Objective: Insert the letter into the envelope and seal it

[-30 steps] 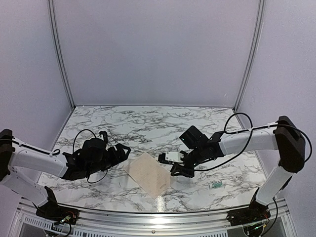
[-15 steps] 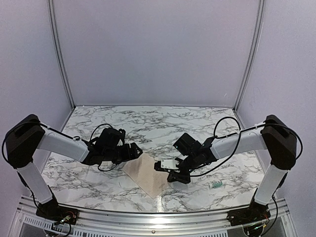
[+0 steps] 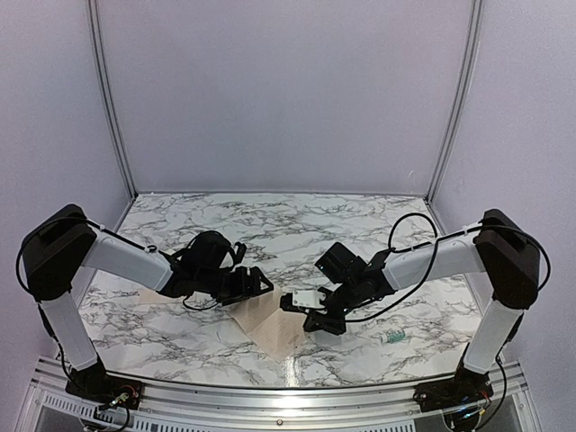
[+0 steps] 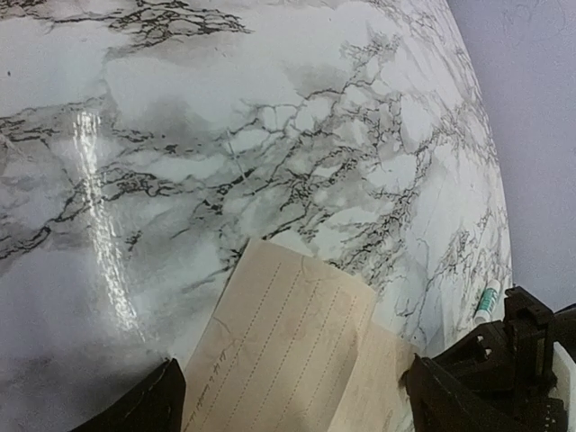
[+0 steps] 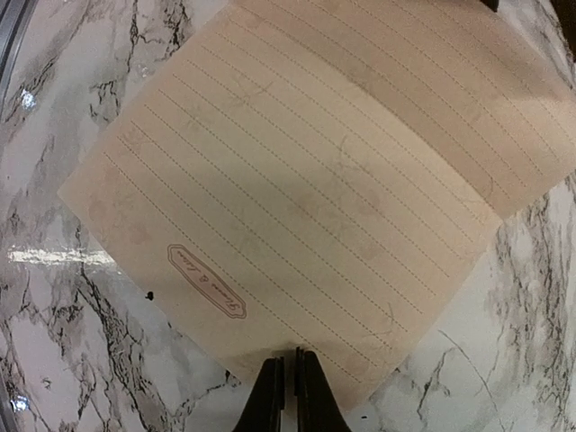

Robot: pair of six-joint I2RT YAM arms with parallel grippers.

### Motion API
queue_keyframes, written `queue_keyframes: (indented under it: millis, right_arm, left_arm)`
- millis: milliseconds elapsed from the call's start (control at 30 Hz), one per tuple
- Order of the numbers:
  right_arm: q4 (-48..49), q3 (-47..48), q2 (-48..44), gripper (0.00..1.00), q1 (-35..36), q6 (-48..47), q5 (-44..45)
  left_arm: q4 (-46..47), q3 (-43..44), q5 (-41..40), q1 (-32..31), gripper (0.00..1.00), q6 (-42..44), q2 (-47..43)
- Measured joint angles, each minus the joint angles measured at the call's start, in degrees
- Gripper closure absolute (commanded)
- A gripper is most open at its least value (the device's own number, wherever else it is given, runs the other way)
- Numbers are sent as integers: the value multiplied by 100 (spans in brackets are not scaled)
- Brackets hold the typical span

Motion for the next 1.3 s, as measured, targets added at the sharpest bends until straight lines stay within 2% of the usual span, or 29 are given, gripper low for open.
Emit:
queue_keyframes:
  millis: [367,433,633,767,1000,1100,1300]
  right_arm:
    - [26,7,15,93,-2,28,-59]
    - [26,7,15,89,-4,59,-101]
    - [-4,7,15,68,-157,164,-391]
    - [-31,7,15,61,-280,157,-551]
    - [-46,7,55,60,-402,146,-933]
    - [15,20,129,60,-422,186,-1021]
    - [66,63,203,60,-483,267,-1156]
  left_arm:
    - [-118,-44,909,-22,12,-61,-546]
    - [-103,-120,1001,-26,14,-85,-660]
    - [-131,-367,984,-125,15,-92,-675]
    - [-138,-380,935,-188,15,-63,-645]
    - [2,-404,922,-203,12,-105,-557]
    - [181,-450,955,-216,2,-223,-546]
    - [415,-459,835,-326,1,-356,-256]
